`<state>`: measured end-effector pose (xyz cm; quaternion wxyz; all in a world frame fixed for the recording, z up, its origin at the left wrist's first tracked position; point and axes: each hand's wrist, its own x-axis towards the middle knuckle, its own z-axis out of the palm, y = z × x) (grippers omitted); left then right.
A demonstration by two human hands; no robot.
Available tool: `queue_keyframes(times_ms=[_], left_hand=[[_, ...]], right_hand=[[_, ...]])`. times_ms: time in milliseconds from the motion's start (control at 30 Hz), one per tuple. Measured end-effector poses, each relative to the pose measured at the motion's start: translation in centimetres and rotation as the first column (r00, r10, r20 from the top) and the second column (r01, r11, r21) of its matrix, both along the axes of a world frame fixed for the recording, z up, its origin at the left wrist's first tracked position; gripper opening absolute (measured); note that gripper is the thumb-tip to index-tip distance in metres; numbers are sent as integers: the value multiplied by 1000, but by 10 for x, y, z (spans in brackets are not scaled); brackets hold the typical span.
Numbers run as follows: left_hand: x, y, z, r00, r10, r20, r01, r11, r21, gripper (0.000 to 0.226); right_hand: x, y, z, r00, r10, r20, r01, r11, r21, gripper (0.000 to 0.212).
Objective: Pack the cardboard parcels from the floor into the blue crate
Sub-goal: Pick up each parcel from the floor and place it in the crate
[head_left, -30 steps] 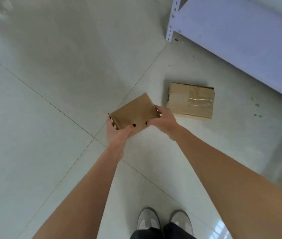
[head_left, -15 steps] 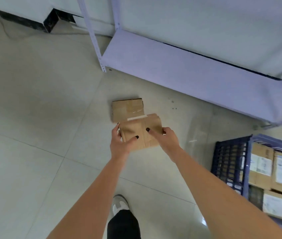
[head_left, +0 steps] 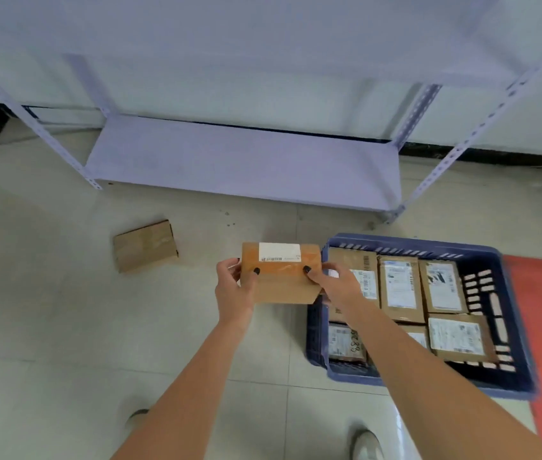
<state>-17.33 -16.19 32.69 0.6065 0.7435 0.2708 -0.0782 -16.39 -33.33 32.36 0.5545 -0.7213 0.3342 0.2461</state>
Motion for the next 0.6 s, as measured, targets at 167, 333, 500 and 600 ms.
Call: queue_keyframes(times_ms=[167,333,500,600], left_hand=[[-21,-91,6,988,-157,-11,158,987,44,63],[-53,-164,2,967,-250,-39,253,958,135,60],[-76,-198,-16,973,-198,-114,211,972,108,31],[-81,-204,-35,984,-109,-142,130,981,146,14]], right_hand=[[-28,-103,9,994,68,89,-74,995,66,80],[-68,-171,6,995,38,93,-48,993,110,77],[-101,-206,-14,987,-156,35,146,970,194,43],[-111,-213,-39,983,-180,48,175,981,87,26]])
